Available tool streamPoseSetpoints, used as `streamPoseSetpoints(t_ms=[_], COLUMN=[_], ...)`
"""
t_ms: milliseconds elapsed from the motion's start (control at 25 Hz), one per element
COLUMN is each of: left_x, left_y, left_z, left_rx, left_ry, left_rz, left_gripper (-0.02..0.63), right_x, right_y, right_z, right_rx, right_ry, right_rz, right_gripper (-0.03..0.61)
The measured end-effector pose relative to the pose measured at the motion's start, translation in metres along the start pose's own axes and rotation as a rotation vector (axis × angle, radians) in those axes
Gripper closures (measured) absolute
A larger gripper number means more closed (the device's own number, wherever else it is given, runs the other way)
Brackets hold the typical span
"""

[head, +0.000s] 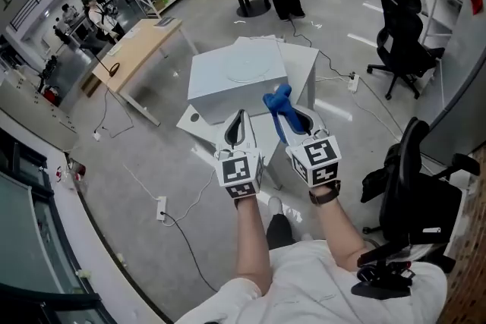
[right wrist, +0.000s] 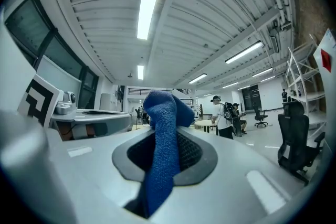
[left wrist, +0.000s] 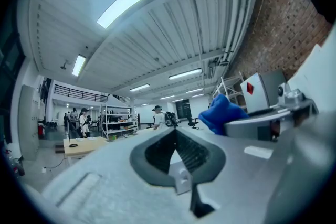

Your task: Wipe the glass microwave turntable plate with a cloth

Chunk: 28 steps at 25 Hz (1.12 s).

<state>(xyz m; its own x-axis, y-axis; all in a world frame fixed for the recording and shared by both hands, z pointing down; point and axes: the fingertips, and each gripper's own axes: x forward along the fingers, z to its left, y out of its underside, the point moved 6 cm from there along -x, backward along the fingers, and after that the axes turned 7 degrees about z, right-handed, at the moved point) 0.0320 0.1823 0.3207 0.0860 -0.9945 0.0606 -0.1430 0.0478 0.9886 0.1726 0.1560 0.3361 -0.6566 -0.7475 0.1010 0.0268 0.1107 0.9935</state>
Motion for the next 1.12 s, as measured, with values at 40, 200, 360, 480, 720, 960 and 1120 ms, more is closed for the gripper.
streamPoseSetpoints(t_ms=[40, 200, 360, 480, 720, 960, 1120], left_x=[0.010, 0.056, 0.106, 0.139, 0.186, 0.222, 0.237], left_y=[0.002, 0.005, -0.004, -0.014, -0.011, -0.009, -0.010], left_z=[0.003, 0.015, 0.035, 0.053, 0.085, 0.126, 0.149], left_rx=[-0.003, -0.015, -0.023, -0.022, -0.028, -0.052, -0.059], left_ry=[0.004, 0.030, 0.053, 0.072, 0.091, 0.086, 0.082], left_rz=[-0.001, -0.004, -0.025, -0.039, -0.037, -0.041, -0.056], left_gripper=[0.611, 0.611, 0.610, 0.611, 0.610, 0.611, 0.611], right_x=[0.009, 0.048, 0.090, 0.120, 0.175, 0.222, 0.246], right_y=[0.000, -0.006, -0.024, -0.039, -0.044, -0.060, -0.062], right_z=[-0.002, -0.018, -0.039, -0.052, -0.068, -0.053, -0.047], right_rx=[0.002, 0.014, 0.007, 0.017, 0.003, -0.014, -0.115], right_ry=[-0.001, 0.015, 0.036, 0.056, 0.046, -0.109, -0.159], right_rz=[-0.007, -0.018, -0.033, -0.037, -0.004, -0.098, -0.039], right_gripper=[0.523, 0.523, 0.523, 0.523, 0.522, 0.518, 0.523])
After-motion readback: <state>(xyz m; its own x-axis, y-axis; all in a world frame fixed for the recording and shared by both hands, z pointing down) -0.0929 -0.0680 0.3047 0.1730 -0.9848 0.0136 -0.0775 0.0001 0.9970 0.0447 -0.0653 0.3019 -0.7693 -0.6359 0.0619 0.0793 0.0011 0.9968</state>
